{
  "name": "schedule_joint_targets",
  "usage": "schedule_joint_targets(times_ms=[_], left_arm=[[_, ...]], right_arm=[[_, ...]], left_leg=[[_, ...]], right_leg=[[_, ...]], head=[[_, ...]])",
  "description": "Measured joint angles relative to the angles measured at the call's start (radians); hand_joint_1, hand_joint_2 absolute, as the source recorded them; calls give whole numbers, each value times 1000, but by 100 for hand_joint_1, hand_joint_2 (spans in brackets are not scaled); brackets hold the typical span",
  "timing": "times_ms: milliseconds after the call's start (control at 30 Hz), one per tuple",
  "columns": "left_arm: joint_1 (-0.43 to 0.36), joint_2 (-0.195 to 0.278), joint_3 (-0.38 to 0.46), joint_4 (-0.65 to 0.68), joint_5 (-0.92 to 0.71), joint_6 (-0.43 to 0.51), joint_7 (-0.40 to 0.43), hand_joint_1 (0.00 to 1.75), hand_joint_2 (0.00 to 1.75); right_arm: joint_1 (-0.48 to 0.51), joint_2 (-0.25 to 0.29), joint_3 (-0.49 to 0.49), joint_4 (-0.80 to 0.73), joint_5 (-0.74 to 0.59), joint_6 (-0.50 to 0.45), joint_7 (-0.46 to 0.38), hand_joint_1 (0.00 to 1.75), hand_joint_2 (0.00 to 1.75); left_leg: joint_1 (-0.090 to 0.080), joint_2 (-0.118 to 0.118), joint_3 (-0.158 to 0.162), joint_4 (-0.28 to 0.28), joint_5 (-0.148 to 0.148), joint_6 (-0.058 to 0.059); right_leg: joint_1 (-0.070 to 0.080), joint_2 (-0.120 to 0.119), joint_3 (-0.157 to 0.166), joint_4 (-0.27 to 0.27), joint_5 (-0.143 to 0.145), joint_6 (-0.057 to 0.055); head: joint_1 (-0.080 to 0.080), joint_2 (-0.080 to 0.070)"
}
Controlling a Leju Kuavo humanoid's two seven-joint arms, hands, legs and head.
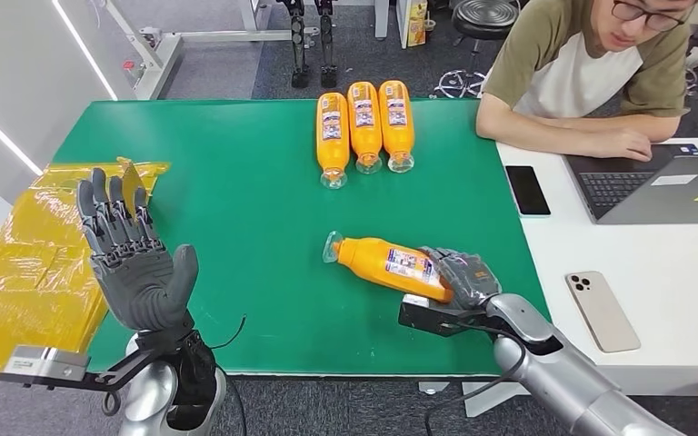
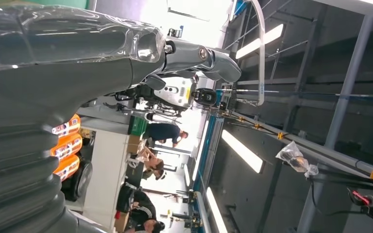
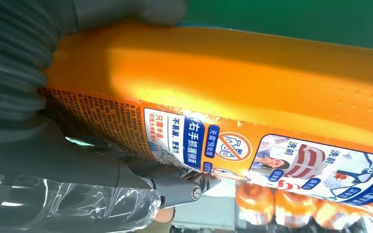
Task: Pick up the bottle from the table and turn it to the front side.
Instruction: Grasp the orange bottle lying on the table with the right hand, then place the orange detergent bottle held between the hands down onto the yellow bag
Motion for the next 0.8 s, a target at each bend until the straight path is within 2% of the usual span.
schedule_joint_targets(times_ms=[133,233,300,400,500,600,700,800], left_arm=[[0,0,0,8,13,5,0,0,175],[0,-1,0,16,17,1,4,0,175],[-1,-7,0,28,24,-23,27,0,175],[-11,-23,-6,69,46,-71,71,0,175],[-32,-37,-15,123,69,-85,86,0,175],[-43,-46,-23,167,78,-98,97,0,175],[-50,-50,-33,199,78,-116,101,0,175],[-57,-50,-42,219,77,-129,109,0,175]], right_arm=[[23,49,-57,-18,-16,-178,-95,175,175],[30,83,-84,-33,-22,-237,-128,175,175],[55,115,-113,-52,-36,-324,-214,175,175],[123,197,-203,-118,-12,-497,-390,175,175],[191,285,-282,-188,16,-516,-489,175,175],[239,346,-329,-234,14,-516,-527,175,175],[268,378,-349,-257,5,-516,-530,175,175],[287,388,-347,-268,4,-516,-505,175,175]], left_leg=[[0,1,-1,0,0,0],[0,2,0,0,0,0],[0,-1,-1,0,1,0],[0,0,-2,0,0,0],[0,3,-1,0,-1,-1],[0,2,-1,0,-1,-1],[0,3,-1,0,-1,-1],[0,3,-1,0,-1,0]], right_leg=[[0,1,-1,0,0,0],[0,2,-2,0,0,0],[0,-1,-2,0,-1,1],[1,0,-2,0,-1,1],[0,3,-2,0,-1,1],[1,2,-3,0,-2,1],[0,3,-3,0,-1,1],[0,2,-3,0,-1,1]], head=[[0,0],[0,0],[0,0],[0,0],[0,0],[0,0],[0,0],[0,0]])
